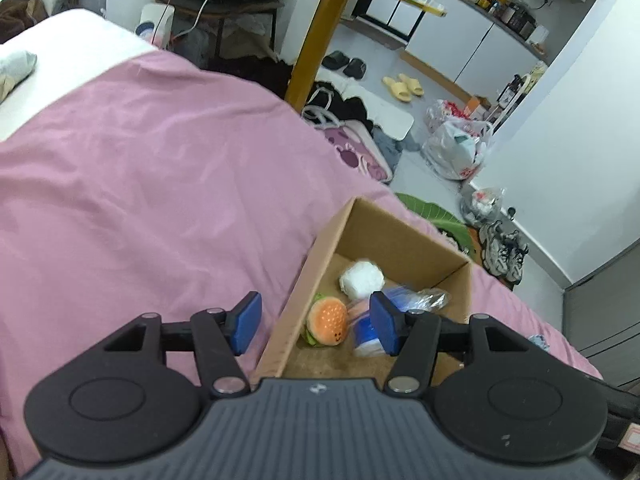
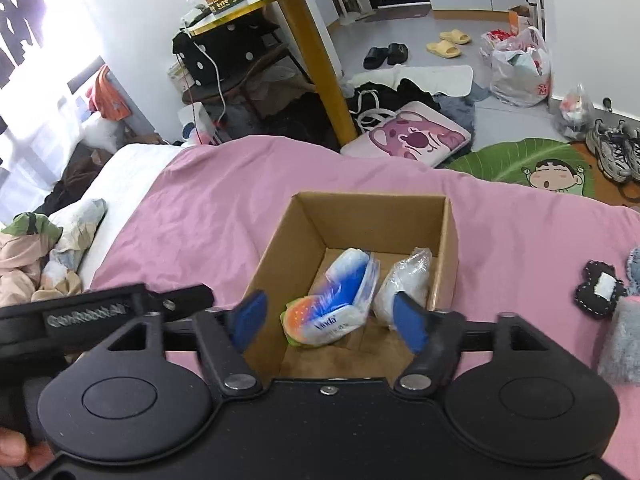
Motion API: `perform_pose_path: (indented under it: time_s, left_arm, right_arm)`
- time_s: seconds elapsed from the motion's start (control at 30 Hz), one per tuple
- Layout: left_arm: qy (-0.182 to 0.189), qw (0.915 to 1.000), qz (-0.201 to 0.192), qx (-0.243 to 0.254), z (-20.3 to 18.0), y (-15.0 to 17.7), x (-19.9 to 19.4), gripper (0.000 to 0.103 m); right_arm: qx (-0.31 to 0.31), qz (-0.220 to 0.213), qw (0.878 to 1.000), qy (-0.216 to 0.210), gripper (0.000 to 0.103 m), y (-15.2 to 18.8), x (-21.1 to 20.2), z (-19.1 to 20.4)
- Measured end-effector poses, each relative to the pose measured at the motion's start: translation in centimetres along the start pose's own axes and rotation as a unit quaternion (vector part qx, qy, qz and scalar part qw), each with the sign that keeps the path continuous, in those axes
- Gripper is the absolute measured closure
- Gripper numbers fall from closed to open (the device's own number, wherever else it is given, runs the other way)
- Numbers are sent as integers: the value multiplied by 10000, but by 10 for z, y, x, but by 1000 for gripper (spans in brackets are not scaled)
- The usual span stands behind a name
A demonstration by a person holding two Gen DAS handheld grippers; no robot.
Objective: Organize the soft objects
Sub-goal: 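Open the left tool over the box while the right tool releases the tissue pack inside, then move both open tools from the box toward the grey mouse plush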
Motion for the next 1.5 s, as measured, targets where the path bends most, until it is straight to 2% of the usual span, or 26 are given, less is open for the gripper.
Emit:
perform_pose_path:
  time_s: [0.1, 0.2, 0.43, 0.57, 0.63, 1.03, 1.13, 1.27, 1.33, 1.5]
  left_arm:
    - [-70, 10000, -16, 42, -5, -1, -9, 35]
    - [-102, 9999, -15, 131, -13, -1, -16, 31]
    - [-88, 9994, -144, 316, -29, 1, -39, 9]
    - [-87, 9990, -218, 391, -40, 5, -50, 1]
    - [-63, 9984, -235, 514, -47, 8, -56, 0]
    - [35, 9964, -385, 753, -90, 31, -82, 0]
    - [-42, 9951, -396, 905, -102, 37, -84, 0]
    - [-60, 9944, -311, 1004, -118, 45, -80, 0]
    - [-223, 9927, -326, 1140, -127, 50, -78, 0]
    - [-217, 9904, -213, 1346, -148, 59, -67, 1]
  right_arm:
    - [-43, 9, 10000, 42, 31, -1, -15, -3]
    - [-114, -14, 9999, 83, 31, -3, -29, -7]
    - [-220, -45, 9995, 241, 22, -5, -59, -21]
    - [-333, -100, 9989, 316, 16, -4, -77, -32]
    - [-341, -150, 9986, 364, 12, -3, -85, -40]
    - [22, -389, 9982, 449, 10, 10, -122, -99]
    - [74, -446, 9980, 432, 10, 13, -128, -110]
    - [166, -651, 9966, 469, 9, 19, -132, -127]
    - [195, -756, 9955, 536, 8, 23, -130, -134]
    - [366, -787, 9947, 545, 8, 34, -116, -154]
Point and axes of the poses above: each gripper's, at about its wrist camera, not at the fingertips, and x roughly the way its jaws point, z to its left, y to its underside, the point moved 4 cm from there along x, roughly the way its jaws point, and after that the axes turned 8 degrees about y, right-handed, at the moved point
